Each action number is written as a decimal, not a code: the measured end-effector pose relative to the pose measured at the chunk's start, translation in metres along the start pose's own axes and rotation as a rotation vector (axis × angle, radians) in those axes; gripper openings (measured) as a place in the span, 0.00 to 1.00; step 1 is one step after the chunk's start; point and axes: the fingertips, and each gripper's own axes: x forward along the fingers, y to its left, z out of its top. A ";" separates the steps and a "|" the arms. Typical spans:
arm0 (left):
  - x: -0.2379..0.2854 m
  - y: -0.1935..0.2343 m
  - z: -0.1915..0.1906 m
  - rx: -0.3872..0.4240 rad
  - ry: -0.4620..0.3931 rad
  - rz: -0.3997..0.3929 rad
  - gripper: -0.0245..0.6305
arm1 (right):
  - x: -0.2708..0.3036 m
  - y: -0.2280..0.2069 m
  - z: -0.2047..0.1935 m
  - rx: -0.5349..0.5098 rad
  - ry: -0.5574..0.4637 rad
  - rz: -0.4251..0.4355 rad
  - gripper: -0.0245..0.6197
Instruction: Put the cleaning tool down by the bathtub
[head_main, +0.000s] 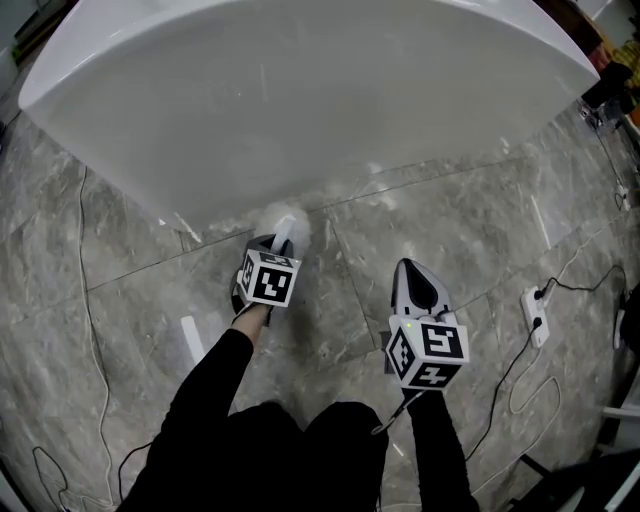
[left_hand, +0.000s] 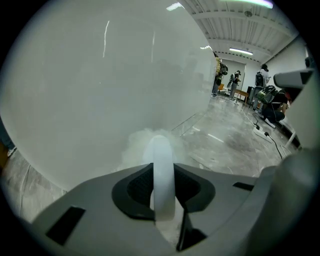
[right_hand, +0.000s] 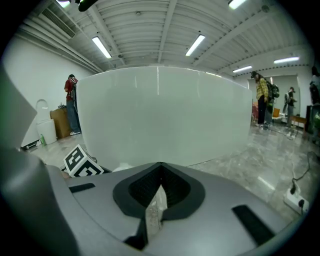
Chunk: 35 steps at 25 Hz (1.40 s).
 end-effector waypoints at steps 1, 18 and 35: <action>0.005 0.000 -0.004 0.003 0.012 0.005 0.18 | 0.000 -0.001 -0.002 0.001 0.004 -0.003 0.04; 0.042 0.006 -0.030 -0.061 0.121 0.000 0.18 | 0.004 0.004 -0.015 -0.013 0.031 -0.028 0.04; 0.045 -0.001 -0.030 -0.072 0.113 -0.045 0.20 | 0.060 0.043 -0.026 -0.081 0.081 0.056 0.04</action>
